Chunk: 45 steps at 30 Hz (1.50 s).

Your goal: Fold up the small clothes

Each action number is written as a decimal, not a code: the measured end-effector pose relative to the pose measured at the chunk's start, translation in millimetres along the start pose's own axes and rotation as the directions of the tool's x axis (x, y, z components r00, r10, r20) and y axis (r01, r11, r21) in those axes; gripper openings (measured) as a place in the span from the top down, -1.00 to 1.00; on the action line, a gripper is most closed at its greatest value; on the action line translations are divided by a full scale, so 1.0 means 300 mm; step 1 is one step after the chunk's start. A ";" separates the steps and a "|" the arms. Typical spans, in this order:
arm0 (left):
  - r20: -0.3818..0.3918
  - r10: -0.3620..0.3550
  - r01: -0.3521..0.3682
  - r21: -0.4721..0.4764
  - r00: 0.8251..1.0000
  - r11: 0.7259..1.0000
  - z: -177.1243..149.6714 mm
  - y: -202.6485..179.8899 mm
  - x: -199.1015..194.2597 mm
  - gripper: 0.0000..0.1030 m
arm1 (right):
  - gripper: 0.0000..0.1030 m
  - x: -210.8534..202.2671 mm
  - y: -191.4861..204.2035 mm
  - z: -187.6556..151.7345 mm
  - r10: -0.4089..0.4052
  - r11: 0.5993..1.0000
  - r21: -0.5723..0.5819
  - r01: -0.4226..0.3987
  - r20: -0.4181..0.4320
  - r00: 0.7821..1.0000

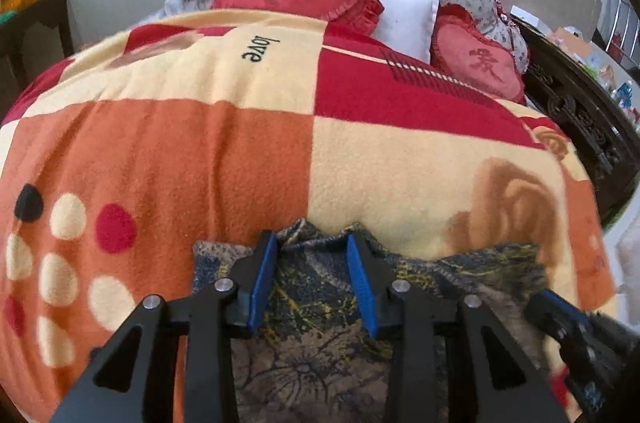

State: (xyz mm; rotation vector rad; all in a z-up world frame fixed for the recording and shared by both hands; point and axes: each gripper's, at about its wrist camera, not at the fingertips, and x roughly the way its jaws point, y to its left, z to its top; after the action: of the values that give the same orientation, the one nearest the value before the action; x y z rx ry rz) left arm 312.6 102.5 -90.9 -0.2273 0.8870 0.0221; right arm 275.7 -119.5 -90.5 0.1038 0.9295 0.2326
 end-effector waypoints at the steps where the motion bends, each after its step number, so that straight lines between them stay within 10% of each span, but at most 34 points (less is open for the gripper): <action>1: -0.001 -0.044 0.044 -0.032 0.999 0.999 0.013 0.014 -0.052 0.13 | 0.60 -0.040 0.005 -0.004 0.013 1.000 -0.007 -0.013 0.019 1.000; 7: 0.054 -0.096 0.088 0.128 0.994 0.988 -0.167 0.000 -0.344 -0.07 | 0.57 -0.226 0.036 -0.177 0.033 0.998 -0.062 -0.029 0.064 0.997; 13: -0.054 -0.055 0.062 0.139 0.997 0.988 -0.426 0.031 -0.267 0.15 | 0.57 -0.191 0.050 -0.293 0.040 0.999 -0.037 -0.038 0.040 0.998; 20: 0.038 -0.085 0.078 0.159 0.996 0.984 -0.452 0.036 -0.257 0.15 | 0.58 -0.117 0.011 -0.347 0.025 0.996 -0.084 -0.019 0.063 0.998; 33: -0.039 -0.126 0.131 0.182 0.991 0.974 -0.632 0.010 -0.419 0.14 | 0.57 -0.335 0.100 -0.539 0.053 0.980 -0.188 -0.058 -0.029 0.998; 38: 0.001 -0.086 0.083 0.238 0.996 0.968 -0.655 -0.030 -0.412 -0.06 | 0.54 -0.296 0.062 -0.603 0.077 0.985 -0.153 -0.080 -0.024 0.997; 42: -0.051 -0.206 0.212 0.273 0.977 0.939 -0.659 -0.057 -0.405 -0.99 | 0.54 -0.325 0.059 -0.607 0.072 0.988 -0.136 -0.075 -0.029 0.997; 45: -0.056 -0.119 0.131 0.335 0.991 0.933 -0.678 -0.109 -0.399 -0.99 | 0.53 -0.405 0.030 -0.622 0.065 0.995 -0.070 -0.065 -0.004 0.998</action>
State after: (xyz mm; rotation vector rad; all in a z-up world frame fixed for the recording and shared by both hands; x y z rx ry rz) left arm 84.8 37.6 -116.5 0.0381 0.8945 -0.2527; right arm 54.4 -142.4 -105.0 0.0688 0.9196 0.3252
